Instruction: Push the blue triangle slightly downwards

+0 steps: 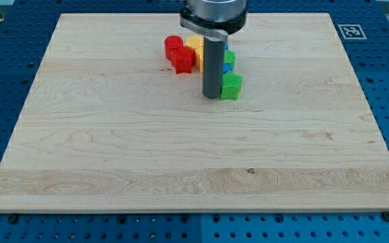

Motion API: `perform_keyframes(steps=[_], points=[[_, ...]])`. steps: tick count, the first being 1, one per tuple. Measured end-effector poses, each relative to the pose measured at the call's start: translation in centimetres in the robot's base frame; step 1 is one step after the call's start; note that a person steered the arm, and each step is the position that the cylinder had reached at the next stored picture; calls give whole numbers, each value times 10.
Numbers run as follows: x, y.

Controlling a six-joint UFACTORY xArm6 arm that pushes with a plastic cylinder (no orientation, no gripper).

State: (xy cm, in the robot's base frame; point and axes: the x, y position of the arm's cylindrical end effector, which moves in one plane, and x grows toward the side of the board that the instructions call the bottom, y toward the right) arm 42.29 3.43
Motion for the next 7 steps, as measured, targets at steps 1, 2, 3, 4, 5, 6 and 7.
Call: perform_keyframes(steps=[1, 2, 3, 4, 5, 6, 7], points=[[0, 24], [0, 34], [3, 16], [4, -22], [-26, -38], [-66, -38], [-72, -24]])
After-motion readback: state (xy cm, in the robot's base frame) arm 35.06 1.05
